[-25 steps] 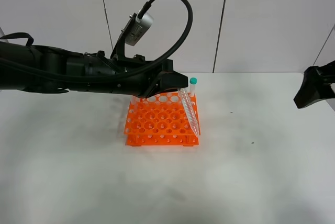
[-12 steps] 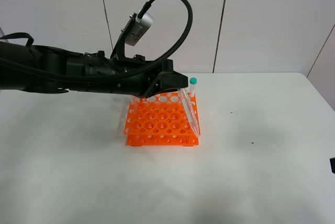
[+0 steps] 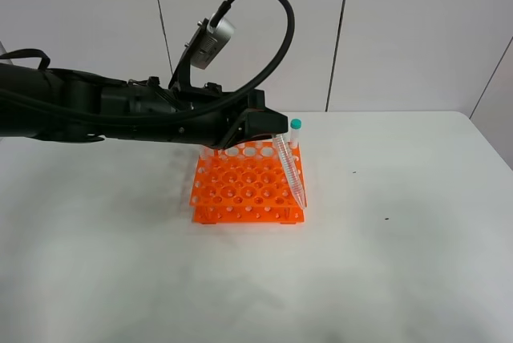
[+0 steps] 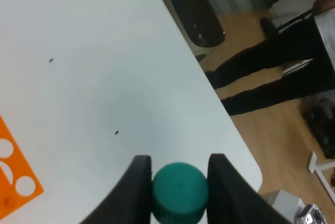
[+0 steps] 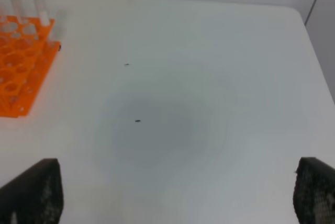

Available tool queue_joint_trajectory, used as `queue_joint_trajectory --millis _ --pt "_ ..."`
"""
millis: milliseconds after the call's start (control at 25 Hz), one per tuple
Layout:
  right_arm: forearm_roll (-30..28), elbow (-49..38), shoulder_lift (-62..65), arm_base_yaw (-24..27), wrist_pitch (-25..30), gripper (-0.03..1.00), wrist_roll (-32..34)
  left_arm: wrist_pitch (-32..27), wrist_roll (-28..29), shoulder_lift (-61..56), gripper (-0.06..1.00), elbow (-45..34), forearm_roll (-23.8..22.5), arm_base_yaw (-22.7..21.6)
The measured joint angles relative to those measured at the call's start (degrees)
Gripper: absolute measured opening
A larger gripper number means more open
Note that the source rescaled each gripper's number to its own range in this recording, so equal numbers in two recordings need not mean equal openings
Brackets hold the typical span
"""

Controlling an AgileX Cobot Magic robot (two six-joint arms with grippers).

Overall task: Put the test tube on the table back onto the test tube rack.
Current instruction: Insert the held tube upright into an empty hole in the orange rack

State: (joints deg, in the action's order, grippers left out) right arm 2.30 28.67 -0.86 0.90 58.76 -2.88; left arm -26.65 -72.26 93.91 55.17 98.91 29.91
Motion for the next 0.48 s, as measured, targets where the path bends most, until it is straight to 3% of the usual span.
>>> queue_joint_trajectory --millis 240,360,480 --pt "0.0 0.0 0.0 0.0 0.0 0.98 0.4 0.4 1.3 -7.1 0.00 0.0 -0.8 -0.8" --pt "0.0 0.0 0.0 0.0 0.0 0.98 0.4 2.0 4.0 -12.4 0.00 0.0 -6.2 -0.8" --pt "0.0 0.0 0.0 0.0 0.0 0.98 0.5 3.8 6.9 -17.2 0.00 0.0 -14.6 -0.8"
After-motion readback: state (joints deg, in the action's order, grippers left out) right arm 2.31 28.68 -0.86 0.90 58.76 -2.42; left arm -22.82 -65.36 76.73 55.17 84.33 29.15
